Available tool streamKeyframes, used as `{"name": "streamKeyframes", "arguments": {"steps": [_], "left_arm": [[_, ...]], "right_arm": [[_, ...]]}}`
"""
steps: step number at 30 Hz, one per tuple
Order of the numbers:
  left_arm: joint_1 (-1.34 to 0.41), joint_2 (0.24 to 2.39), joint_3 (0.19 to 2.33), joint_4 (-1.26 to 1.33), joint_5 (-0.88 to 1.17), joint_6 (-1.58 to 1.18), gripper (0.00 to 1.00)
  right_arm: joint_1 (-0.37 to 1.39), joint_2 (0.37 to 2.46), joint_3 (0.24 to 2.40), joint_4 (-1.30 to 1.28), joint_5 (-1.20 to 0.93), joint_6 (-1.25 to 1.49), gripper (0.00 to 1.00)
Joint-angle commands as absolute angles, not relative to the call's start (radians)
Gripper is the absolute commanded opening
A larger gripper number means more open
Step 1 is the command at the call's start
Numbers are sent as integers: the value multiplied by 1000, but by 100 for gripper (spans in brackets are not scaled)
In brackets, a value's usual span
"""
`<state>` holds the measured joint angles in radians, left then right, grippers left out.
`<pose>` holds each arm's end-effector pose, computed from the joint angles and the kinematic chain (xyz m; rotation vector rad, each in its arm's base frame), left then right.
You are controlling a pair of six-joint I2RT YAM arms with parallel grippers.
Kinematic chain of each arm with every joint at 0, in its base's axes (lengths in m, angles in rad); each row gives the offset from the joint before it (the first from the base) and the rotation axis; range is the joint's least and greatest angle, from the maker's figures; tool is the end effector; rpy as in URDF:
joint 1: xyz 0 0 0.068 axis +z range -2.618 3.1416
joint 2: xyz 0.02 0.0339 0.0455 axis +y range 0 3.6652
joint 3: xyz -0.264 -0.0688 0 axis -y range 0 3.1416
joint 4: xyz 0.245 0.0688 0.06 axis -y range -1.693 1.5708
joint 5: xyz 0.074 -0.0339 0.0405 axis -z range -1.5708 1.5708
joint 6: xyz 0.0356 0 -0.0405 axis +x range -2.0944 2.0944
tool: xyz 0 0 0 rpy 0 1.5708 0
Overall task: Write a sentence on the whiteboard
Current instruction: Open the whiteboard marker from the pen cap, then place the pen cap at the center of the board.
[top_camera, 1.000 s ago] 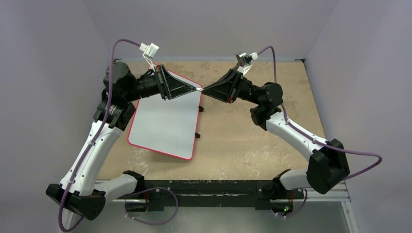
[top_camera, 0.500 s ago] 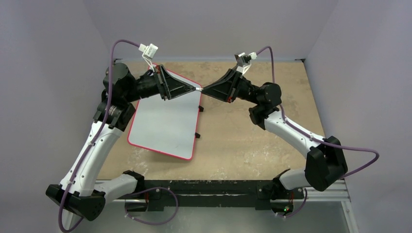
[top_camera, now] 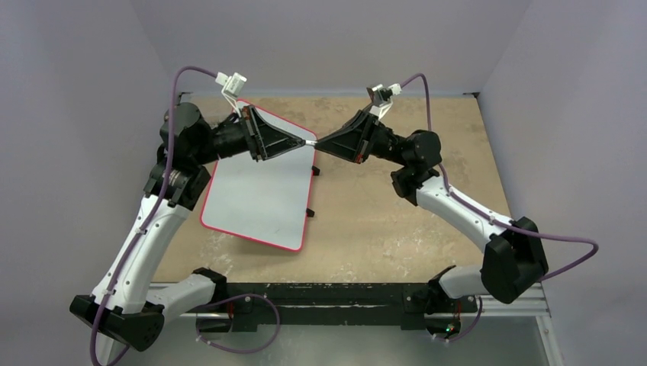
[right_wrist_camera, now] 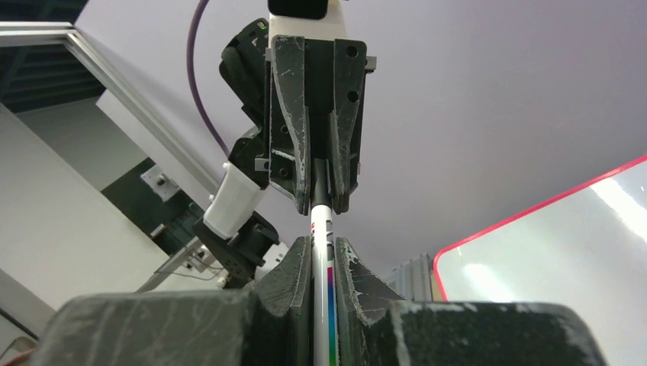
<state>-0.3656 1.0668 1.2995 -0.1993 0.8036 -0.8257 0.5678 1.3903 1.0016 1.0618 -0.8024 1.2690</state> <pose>0.1923 -0.1011 0.4629 0.3241 1.7421 -1.5118 0.2385 0.1825 0.3974 -0.4960 1.2733 1.9559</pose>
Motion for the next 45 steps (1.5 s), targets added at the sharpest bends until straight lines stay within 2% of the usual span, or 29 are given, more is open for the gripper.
{"name": "streamKeyframes", "arguments": {"steps": [1,15,28,30,32,34,37,41,45], "left_arm": [[-371,1068,1343,-288,810,-737,0],[-250,1011,1346,-154,886,-789,0],[-227,955,1407,-325,788,-721,0],[-226,951,1416,-352,764,-697,0],[-225,950,1431,-391,742,-670,0],[-225,952,1435,-422,717,-641,0],[-227,952,1386,-417,697,-635,0],[-251,949,1292,-359,696,-653,0],[-355,972,1253,-377,602,-592,0]], "right_arm": [[591,1286,999,925,-740,1130,0],[590,1262,1008,905,-758,1201,0],[588,1250,1048,848,-790,1152,0],[582,1229,1061,756,-770,1081,0],[579,1194,1095,549,-696,928,0],[579,1160,1141,317,-571,777,0],[578,1116,1182,103,-367,667,0],[570,1084,1201,3,-254,599,0],[546,1073,1200,-48,-263,583,0]]}}
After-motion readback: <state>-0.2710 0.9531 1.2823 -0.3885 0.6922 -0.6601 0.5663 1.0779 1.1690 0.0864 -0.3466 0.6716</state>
